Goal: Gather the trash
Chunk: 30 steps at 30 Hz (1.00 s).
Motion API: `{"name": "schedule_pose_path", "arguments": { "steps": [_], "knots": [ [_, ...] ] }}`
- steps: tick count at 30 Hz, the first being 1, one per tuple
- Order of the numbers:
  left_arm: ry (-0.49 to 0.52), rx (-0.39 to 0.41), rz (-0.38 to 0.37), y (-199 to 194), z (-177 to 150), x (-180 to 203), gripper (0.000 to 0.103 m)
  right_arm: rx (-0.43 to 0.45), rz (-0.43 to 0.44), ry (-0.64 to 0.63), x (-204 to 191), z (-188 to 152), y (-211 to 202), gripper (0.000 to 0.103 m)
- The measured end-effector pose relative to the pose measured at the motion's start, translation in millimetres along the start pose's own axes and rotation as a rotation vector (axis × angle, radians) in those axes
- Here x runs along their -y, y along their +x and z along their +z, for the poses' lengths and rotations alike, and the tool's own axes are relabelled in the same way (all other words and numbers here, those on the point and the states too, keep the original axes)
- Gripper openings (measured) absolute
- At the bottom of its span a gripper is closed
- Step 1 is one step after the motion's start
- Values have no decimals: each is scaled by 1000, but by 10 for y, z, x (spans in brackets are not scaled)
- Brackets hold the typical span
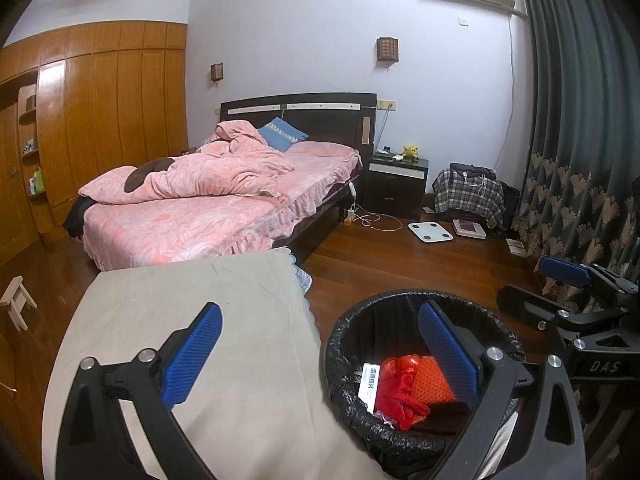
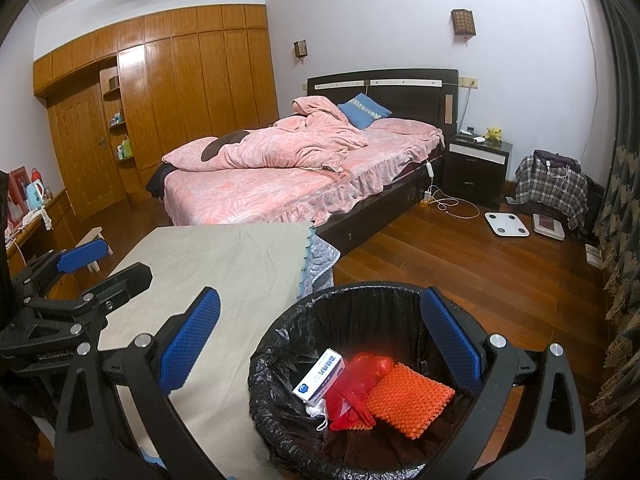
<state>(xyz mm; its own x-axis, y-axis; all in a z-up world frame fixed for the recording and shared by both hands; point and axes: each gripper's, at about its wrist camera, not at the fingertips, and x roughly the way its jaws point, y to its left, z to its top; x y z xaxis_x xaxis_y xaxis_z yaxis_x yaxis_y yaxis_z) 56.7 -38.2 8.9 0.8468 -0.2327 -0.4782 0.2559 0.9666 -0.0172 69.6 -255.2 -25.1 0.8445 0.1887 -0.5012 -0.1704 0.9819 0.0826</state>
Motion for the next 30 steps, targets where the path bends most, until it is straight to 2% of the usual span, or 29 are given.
{"name": "schedule_pose_path", "arguments": {
  "steps": [30],
  "knots": [
    [-2,-11,0,-22,-93,-61,97,-5,1,2,4,18,-4,98]
  ]
}}
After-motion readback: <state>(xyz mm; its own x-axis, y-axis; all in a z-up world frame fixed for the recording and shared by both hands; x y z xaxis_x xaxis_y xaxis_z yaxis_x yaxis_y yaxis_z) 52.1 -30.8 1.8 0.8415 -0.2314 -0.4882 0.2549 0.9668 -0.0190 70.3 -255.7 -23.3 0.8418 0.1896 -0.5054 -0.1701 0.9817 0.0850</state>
